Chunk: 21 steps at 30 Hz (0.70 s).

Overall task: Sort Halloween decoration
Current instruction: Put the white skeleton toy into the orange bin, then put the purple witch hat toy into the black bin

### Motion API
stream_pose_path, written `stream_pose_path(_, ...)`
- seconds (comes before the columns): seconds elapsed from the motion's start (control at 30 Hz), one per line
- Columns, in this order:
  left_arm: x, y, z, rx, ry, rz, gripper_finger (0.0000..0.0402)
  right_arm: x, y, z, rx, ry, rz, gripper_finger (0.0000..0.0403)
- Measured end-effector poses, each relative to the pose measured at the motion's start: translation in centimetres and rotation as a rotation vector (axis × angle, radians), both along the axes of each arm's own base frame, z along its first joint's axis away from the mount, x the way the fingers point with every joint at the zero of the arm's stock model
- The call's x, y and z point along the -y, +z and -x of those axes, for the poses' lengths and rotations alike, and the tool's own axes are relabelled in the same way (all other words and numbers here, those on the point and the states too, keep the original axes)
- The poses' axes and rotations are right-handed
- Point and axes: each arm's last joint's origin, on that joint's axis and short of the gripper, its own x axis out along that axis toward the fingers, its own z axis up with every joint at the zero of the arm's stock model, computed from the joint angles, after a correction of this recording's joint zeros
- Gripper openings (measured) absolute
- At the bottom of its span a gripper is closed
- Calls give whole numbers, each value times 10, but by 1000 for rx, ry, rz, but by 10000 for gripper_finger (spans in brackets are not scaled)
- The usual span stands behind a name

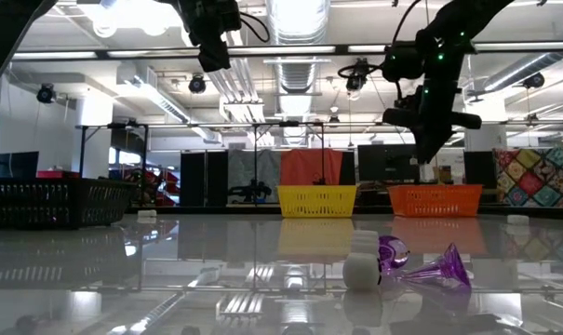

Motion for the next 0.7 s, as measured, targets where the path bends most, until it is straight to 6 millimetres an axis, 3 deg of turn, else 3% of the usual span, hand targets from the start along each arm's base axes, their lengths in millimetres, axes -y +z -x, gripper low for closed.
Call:
stream_pose_path(0.5, 3, 5, 3, 5, 20, 1, 88, 2, -1, 4, -82, 47, 36, 146)
stream_pose_path(0.7, 12, 17, 13, 34, 31, -19, 88, -4, 11, 3, -10, 30, -102, 166)
